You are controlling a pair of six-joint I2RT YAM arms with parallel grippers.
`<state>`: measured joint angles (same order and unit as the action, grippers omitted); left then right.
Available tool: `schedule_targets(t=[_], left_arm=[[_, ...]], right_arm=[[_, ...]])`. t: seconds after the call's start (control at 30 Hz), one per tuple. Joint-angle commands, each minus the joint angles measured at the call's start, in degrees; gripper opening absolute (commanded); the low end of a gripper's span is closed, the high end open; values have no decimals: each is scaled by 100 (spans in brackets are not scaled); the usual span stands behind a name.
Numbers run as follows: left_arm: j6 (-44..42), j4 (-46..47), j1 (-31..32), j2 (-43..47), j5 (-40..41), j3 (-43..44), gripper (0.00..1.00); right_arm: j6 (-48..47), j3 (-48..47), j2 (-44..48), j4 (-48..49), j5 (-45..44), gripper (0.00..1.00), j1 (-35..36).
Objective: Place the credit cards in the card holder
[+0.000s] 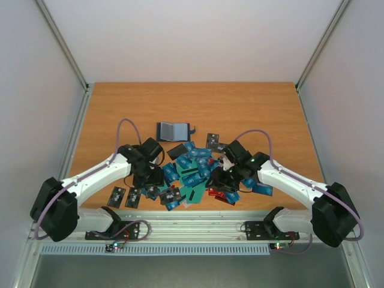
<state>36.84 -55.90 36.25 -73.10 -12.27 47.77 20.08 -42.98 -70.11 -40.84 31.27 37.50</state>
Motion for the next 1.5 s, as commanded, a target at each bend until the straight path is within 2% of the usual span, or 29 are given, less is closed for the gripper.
schedule_targets(t=[0.0,0.1,0.27,0.57,0.67,0.9,1.27,1.47], left_arm=[[498,71,26,-301,1070,230,70],[547,-176,30,-674,1595,457,74],[702,-407,31,-1371,1951,825,78],[506,-182,-38,-2100,1762,1014,78],[634,-439,-65,-1906,1923,979,77],[1311,-1094,-441,-835,2104,272,74],[1374,-170,-1812,-502,1279,-560,68],[1228,319,-2037,-673,1066,-668,63]], right_arm=[[139,197,-284,996,575,52,150],[-62,13,-339,723,499,55,310],[-402,-8,-371,406,312,56,324],[-432,203,-238,262,236,56,325],[-478,194,-202,204,212,56,329],[-452,222,-256,288,206,56,327],[-426,106,-574,446,336,56,329],[-354,180,-440,419,286,56,332]])
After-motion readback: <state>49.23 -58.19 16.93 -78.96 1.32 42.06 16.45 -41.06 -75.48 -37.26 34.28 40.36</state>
